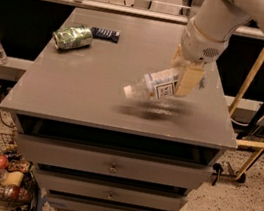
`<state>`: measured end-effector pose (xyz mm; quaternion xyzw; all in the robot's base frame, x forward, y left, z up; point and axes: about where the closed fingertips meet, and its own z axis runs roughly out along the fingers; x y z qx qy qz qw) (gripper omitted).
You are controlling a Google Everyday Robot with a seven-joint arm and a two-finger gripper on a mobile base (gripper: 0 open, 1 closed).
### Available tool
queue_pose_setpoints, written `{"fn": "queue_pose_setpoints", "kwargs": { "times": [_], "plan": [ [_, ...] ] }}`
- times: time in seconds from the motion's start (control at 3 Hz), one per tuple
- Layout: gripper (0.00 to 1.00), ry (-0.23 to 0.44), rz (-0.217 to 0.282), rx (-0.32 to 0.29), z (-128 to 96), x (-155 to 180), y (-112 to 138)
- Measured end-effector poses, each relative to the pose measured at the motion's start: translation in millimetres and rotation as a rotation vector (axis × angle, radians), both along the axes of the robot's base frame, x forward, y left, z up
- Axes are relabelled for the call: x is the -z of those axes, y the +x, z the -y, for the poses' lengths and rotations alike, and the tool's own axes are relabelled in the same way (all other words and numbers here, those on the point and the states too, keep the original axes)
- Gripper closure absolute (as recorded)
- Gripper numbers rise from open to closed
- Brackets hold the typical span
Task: Pick blue plastic bottle
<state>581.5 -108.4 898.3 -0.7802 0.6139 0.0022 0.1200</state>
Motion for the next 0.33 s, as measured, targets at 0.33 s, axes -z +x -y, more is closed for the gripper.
{"fn": "queue_pose_setpoints", "kwargs": {
  "times": [0.33],
  "plan": [
    [1.0, 0.052, 0.035, 0.004, 7.4, -34.5, 12.8]
  ]
}}
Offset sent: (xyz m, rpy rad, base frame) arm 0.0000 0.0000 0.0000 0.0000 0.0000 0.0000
